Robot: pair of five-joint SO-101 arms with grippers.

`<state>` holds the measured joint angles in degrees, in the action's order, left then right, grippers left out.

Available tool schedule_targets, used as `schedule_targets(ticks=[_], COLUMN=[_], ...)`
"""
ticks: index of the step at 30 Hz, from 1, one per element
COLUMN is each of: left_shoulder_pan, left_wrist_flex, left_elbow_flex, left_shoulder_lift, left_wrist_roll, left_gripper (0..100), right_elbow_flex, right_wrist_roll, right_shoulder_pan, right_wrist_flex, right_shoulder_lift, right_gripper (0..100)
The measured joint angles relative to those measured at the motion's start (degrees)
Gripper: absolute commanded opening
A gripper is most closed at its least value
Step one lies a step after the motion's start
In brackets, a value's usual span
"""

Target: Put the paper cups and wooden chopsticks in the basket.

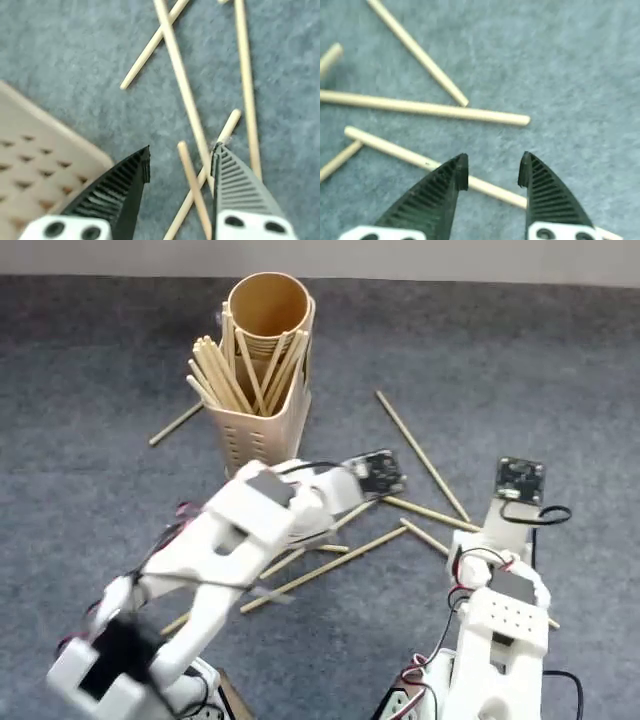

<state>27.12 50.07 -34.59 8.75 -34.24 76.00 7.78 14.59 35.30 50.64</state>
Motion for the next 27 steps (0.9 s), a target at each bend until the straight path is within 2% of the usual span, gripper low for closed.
schedule_targets(ticks=[5, 9, 13, 15, 22, 27], left_shoulder_pan=[0.79, -0.97, -1.14, -1.14, -1.93, -4.31], left_wrist_flex=[2.9, 3.16, 3.25, 3.25, 2.99, 3.25], left_elbow_flex=[6.77, 7.47, 8.62, 8.97, 9.41, 9.23], left_shoulder_lift=[-9.67, -13.98, -15.82, -16.79, -19.25, -16.79], left_wrist_roll=[0.7, 0.7, 0.88, 0.88, 1.14, 3.25], left_gripper=[21, 21, 9, 8, 25, 25], right_elbow_flex=[2.02, 9.41, 13.63, 13.89, 14.68, 16.88], right_wrist_roll=[0.79, 3.25, 3.34, 3.34, 5.1, 5.36], right_shoulder_pan=[6.86, 7.74, 7.65, 7.65, 3.43, 1.58], right_wrist_flex=[3.96, 4.13, 4.57, 5.89, 6.95, 6.95], right_shoulder_lift=[11.52, 21.45, 29.36, 31.82, 34.11, 34.46], right_gripper=[17.7, 17.7, 17.7, 17.7, 17.7, 17.7])
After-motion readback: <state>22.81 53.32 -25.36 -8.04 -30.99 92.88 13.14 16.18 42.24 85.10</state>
